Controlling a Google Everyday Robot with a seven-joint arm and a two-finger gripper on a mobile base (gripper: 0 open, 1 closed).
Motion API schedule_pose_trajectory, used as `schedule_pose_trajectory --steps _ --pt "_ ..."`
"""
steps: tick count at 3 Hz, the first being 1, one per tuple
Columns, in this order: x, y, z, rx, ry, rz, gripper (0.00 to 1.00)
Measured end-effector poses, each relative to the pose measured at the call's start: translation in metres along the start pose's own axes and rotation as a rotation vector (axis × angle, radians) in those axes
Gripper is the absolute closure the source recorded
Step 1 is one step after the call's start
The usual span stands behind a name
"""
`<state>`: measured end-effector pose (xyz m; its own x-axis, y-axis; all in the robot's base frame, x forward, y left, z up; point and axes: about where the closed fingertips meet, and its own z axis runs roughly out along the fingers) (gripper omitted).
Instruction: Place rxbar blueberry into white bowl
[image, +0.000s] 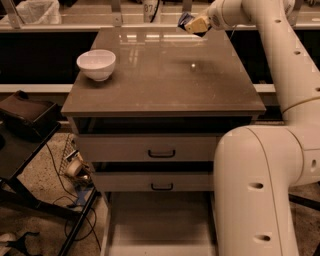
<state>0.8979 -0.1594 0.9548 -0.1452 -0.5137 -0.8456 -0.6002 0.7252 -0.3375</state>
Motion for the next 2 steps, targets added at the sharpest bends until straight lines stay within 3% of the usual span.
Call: schedule_pose_trajectory --steps 1,2 --pt "-0.0429 0.0319 0.0058 -0.074 -0.057 -0.02 1.0" --pt "-0.0428 0.0376 0.0102 -0.086 -0.051 -0.021 1.0"
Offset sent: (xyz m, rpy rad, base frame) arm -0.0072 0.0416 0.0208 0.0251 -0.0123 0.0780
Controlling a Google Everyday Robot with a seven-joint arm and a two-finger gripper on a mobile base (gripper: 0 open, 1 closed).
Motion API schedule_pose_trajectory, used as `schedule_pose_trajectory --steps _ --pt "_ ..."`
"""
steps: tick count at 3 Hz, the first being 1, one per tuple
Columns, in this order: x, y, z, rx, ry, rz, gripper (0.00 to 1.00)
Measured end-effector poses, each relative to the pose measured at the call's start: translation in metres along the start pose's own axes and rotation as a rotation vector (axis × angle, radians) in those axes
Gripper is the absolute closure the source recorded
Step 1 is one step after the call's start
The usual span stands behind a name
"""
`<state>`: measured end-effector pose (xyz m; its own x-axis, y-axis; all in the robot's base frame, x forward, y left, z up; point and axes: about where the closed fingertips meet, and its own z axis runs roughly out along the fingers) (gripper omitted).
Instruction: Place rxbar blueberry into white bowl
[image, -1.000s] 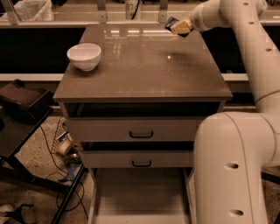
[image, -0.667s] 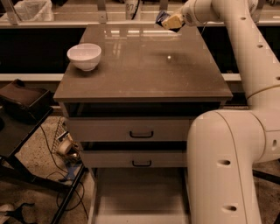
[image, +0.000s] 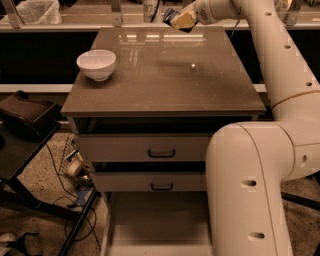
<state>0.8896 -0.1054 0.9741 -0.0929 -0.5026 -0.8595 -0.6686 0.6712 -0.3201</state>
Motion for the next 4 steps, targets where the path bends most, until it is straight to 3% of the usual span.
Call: schedule_pose_trajectory --steps 2,4 --pt "-0.028 0.063 0.035 -0.132 0.043 -0.033 1.0" --pt "-0.055 0.127 0.056 -0.247 0.127 0.001 1.0"
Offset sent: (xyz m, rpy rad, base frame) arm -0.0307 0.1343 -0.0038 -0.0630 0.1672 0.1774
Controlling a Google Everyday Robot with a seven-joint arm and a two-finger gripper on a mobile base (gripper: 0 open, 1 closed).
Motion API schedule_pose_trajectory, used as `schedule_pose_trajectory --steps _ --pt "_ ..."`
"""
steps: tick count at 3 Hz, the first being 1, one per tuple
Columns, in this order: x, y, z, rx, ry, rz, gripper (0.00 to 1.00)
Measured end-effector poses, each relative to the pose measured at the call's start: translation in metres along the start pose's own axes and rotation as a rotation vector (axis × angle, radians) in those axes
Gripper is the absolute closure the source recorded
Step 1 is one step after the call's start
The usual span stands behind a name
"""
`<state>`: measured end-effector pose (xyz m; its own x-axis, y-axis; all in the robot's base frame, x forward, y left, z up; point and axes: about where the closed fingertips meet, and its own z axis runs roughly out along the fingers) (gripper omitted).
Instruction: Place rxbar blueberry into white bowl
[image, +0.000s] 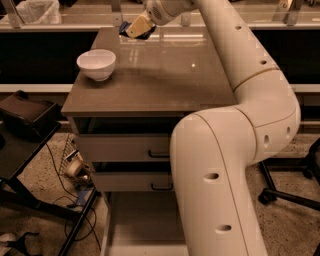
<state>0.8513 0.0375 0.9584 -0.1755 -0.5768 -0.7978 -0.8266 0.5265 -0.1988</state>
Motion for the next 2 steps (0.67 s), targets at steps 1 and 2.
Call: schedule_pose_trajectory --steps 1,2 --pt "-0.005 0.012 0.008 -0.021 0.015 0.022 1.0" --pt "-0.013 0.023 0.012 -0.049 0.003 0.035 1.0"
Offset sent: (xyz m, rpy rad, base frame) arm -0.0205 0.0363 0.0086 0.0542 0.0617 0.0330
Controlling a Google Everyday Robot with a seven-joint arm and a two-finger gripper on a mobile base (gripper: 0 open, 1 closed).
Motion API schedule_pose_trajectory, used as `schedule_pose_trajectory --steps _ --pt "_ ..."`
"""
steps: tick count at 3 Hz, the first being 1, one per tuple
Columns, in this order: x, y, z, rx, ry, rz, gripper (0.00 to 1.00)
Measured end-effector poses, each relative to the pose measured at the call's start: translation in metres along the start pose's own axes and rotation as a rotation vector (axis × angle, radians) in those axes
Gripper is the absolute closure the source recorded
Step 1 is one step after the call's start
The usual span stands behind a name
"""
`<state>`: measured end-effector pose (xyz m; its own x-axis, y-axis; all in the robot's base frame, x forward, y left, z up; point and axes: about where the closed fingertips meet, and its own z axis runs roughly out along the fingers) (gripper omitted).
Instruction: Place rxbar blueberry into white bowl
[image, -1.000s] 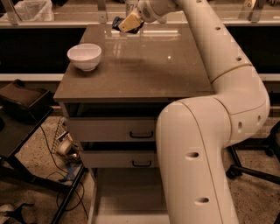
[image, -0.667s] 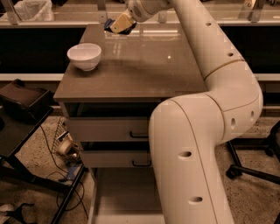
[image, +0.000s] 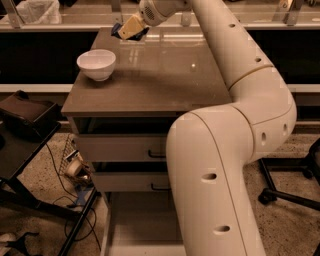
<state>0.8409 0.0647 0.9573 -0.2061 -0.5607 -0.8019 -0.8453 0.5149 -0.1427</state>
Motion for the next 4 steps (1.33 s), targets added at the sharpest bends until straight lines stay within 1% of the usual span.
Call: schedule_pose_trajectory --steps 1,2,3,4 --pt "-0.016 0.024 0.011 -0.073 -0.035 -0.017 1.0" --pt "-0.036 0.059 0.024 -0.182 -0.076 -0.046 1.0" --pt "-0.034 0.06 0.028 -0.187 -0.071 -0.046 1.0" --pt "-0.029 0.089 0.066 -0.276 -0.056 -0.044 1.0"
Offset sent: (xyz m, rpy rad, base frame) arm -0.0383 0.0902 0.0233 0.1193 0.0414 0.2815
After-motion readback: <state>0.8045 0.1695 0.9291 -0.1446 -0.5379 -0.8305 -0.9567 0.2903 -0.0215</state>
